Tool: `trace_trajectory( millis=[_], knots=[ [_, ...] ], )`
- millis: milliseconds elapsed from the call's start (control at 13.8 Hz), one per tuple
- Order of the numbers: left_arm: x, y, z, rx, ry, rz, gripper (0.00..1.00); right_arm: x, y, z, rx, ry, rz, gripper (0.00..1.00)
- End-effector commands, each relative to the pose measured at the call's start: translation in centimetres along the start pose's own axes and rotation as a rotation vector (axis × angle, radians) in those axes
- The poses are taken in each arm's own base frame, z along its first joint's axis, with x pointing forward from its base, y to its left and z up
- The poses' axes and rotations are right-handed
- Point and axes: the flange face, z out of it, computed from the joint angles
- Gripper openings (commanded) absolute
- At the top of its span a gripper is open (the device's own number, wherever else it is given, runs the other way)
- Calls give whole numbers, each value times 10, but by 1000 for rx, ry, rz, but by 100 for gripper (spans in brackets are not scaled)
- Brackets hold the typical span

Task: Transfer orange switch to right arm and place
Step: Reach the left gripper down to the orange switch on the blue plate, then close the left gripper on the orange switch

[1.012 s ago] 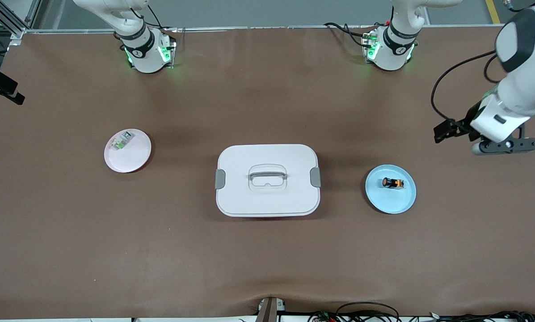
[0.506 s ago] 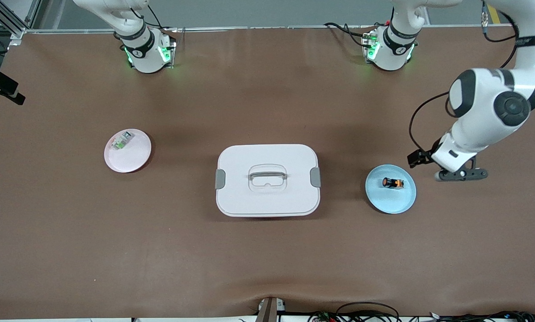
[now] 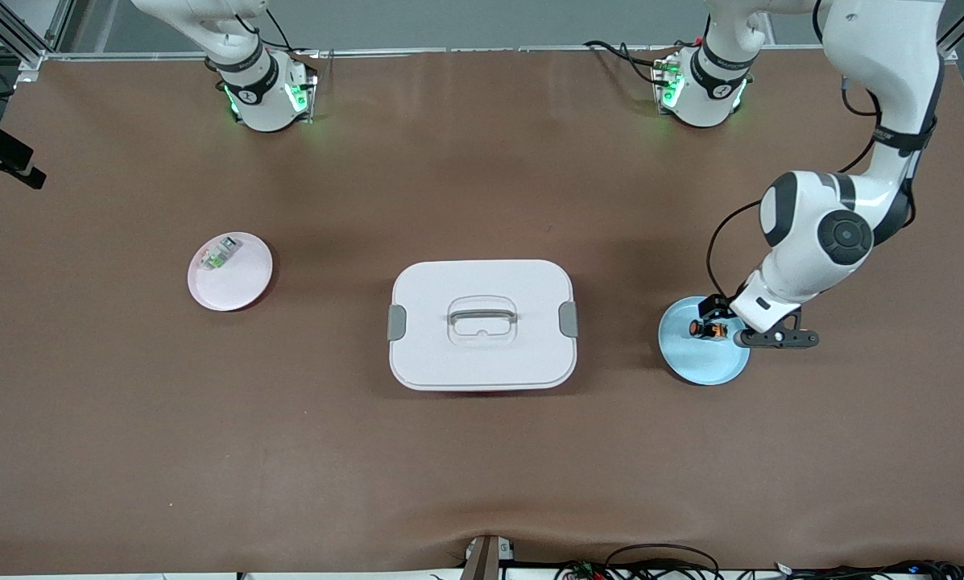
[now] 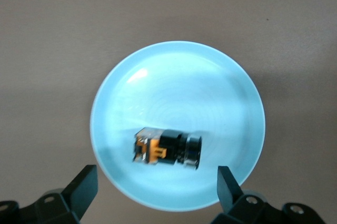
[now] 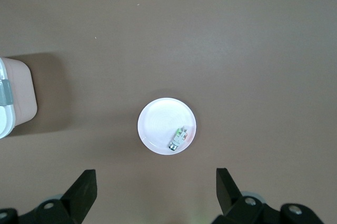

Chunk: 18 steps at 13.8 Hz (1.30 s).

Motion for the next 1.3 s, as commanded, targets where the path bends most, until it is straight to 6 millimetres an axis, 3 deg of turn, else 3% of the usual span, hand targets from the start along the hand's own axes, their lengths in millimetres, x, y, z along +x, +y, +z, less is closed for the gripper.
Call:
trace_trajectory(
  millis=[0, 506, 1229],
  knots=[
    [-5, 3, 21, -12, 16, 20, 100, 1, 1, -2, 6, -4, 7, 100],
    [-10, 0, 52, -12, -11, 68, 100, 1, 2, -1, 6, -7, 8, 100],
    [-4, 1, 64, -13, 1, 80, 83, 1, 2, 1, 6, -10, 10, 100]
  ],
)
